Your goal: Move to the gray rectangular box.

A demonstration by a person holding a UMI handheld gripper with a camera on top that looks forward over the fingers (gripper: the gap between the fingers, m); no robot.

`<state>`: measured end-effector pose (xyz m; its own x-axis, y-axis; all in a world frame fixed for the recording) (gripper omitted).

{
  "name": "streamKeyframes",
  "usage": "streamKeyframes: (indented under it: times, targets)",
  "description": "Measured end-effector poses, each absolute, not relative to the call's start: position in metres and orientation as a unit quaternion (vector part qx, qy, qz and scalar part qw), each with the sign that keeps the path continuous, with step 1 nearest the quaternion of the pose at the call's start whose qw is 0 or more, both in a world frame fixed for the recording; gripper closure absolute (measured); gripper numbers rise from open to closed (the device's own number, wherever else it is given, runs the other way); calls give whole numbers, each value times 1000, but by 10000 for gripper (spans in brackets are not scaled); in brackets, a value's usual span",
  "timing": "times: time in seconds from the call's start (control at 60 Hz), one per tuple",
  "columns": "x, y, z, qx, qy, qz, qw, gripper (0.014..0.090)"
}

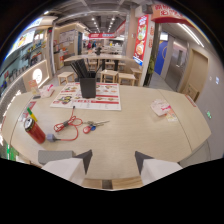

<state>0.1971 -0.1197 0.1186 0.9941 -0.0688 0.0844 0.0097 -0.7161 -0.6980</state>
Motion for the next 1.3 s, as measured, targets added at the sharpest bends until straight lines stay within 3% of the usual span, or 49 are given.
streamKeyframes:
  times: [0.433, 0.817, 1.067, 1.3]
  targets:
    - [184, -140, 116, -925, 23, -62, 374, 204]
    - [78, -180, 92, -928, 8, -34, 371, 198]
    - [18, -166, 73, -927, -2, -15, 375, 201]
    - [6, -138, 55, -926, -9, -20, 378, 203]
